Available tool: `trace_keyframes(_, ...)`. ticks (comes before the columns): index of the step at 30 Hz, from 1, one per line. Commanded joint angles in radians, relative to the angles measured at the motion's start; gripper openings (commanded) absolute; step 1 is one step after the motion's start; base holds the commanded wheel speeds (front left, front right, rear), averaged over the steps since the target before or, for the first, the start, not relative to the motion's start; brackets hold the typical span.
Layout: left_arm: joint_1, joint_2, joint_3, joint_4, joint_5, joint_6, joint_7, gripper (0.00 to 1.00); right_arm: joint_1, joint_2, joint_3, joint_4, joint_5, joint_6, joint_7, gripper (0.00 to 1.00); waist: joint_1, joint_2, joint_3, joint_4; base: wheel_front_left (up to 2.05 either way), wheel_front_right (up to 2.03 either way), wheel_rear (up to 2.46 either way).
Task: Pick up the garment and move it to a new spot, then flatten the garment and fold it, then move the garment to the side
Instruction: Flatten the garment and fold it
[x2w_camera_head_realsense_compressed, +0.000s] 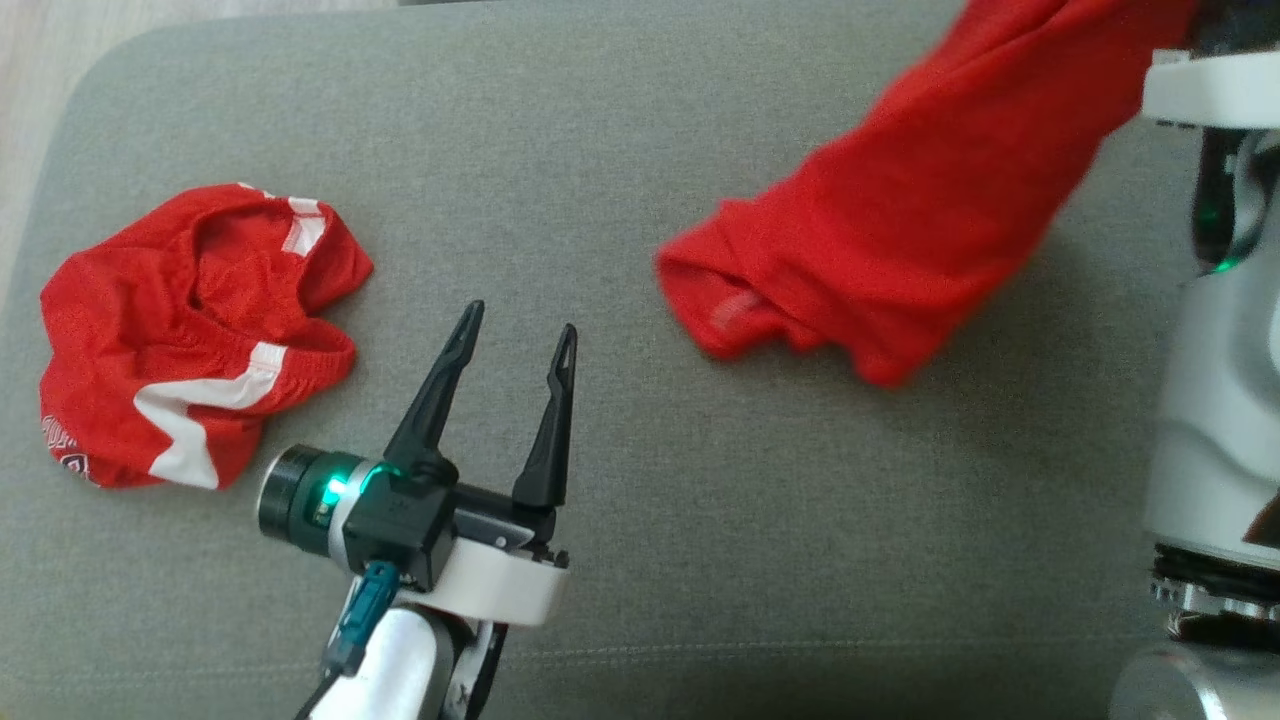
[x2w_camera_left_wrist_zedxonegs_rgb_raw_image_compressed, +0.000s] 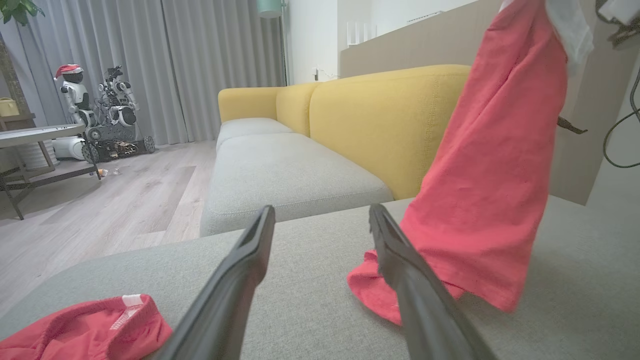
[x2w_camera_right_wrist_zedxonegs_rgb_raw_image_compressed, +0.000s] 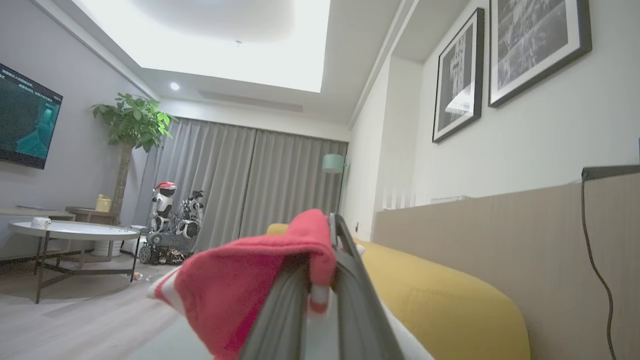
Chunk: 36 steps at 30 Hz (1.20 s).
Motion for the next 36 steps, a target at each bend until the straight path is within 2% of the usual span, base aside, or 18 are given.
trace_keyframes(1,-0.009,0.0,0.024,-0.038,0.0,0.004,-0.006,1.0,-0.026,0.007,0.074,-0.043,0.015,0.007,-0.004,0.0,0.0,0.0,-0.007,0.008,0.0,0.0,0.0)
trace_keyframes(10,-0.008,-0.003,0.025,-0.029,-0.02,0.006,-0.006,1.0,0.177,0.007,0.407,-0.004,0.26,0.007,-0.004,0.0,0.0,0.0,-0.002,0.068,0.0,0.0,0.0)
trace_keyframes(13,-0.008,-0.004,0.02,-0.024,-0.021,0.003,-0.006,1.0,0.263,0.007,0.476,0.049,0.305,0.007,0.001,0.0,0.0,0.0,-0.002,0.088,0.0,0.0,0.0)
trace_keyframes(16,-0.007,-0.004,0.019,-0.019,-0.019,0.005,-0.006,1.0,0.335,0.007,0.476,0.104,0.296,0.007,0.015,0.0,0.0,0.0,-0.001,0.104,0.0,0.0,0.0)
trace_keyframes(21,0.002,-0.004,0.036,-0.021,-0.026,0.01,-0.006,1.0,0.44,0.007,0.356,0.109,0.228,0.007,0.014,0.0,0.0,0.0,0.012,0.092,0.0,0.0,0.0)
trace_keyframes(22,0.003,-0.004,0.036,-0.019,-0.027,0.006,-0.006,1.0,0.459,0.007,0.359,0.109,0.234,0.007,0.019,0.04,0.0,0.0,0.015,0.086,0.0,0.0,0.0)
trace_keyframes(23,0.003,-0.005,0.034,-0.015,-0.028,-0.001,-0.006,1.0,0.475,0.007,0.366,0.108,0.241,0.007,0.024,1.0,0.0,0.0,0.018,0.079,0.0,0.0,0.0)
trace_keyframes(28,0.002,-0.005,0.023,0.003,-0.038,-0.026,-0.006,1.0,0.521,0.007,0.371,0.077,0.271,0.007,0.034,1.0,0.0,0.0,0.023,0.051,0.0,0.0,0.0)
trace_keyframes(31,0.003,-0.005,0.016,0.021,-0.085,-0.051,-0.006,1.0,0.538,0.007,0.311,0.026,0.25,0.007,0.034,1.0,0.0,0.0,0.028,0.025,0.0,0.0,0.0)
trace_keyframes(36,0.015,-0.005,-0.019,0.109,-0.243,-0.158,-0.006,1.0,0.573,0.007,0.232,-0.063,0.216,0.007,0.044,1.0,0.0,0.0,0.035,-0.008,0.0,0.0,0.0)
